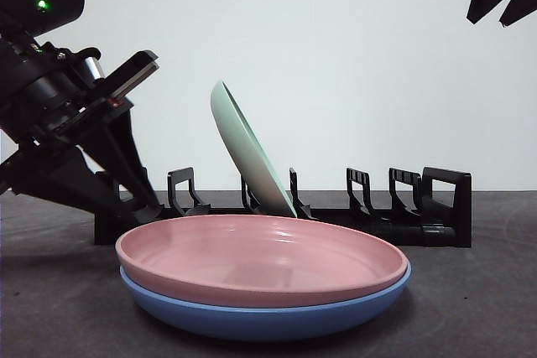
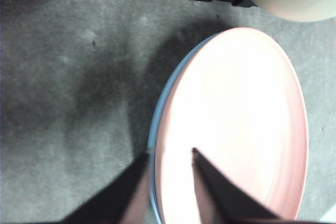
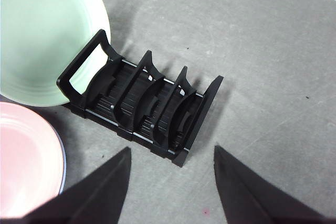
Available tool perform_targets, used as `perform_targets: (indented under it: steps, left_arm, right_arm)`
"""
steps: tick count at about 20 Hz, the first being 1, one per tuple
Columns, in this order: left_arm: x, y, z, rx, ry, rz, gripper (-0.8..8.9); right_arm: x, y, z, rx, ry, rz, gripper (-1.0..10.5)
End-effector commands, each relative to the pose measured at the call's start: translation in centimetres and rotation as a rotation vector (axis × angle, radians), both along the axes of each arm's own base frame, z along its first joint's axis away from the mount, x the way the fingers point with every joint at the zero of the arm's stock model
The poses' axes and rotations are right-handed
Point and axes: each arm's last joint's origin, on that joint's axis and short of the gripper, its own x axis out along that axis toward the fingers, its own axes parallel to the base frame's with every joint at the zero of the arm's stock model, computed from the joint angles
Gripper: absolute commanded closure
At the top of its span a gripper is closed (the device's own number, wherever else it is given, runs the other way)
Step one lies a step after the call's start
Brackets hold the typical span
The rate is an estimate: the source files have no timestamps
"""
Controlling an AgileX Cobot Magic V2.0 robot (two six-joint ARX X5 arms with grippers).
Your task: Place the plate
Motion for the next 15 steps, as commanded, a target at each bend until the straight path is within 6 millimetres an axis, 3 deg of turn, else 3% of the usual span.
perform_targets:
  steps: [1,3,7,15]
  left_arm:
    - [0.2,-0.2,-0.1,-0.008,0.014,0.009,6.31]
    - [0.1,0.1,0.4,-0.015,-0.002,0.018,5.33]
    - [-0.7,1.8,3.8,-0.045,-0.154,0.033,5.32]
    - [-4.5,9.5,12.2,0.095,-0.524,0.182,5.33]
  right_arm:
    - [0.2,0.1,0.4,0.013,-0.012,-0.003,7.0]
    - [0.2,0.1,0.4,0.015,-0.011,-0.004,7.0]
    - [0.2,0.2,0.4,0.036,-0.003,-0.019,7.0]
    - [0.5,1.4,0.4,0.148,0.061,0.01,7.0]
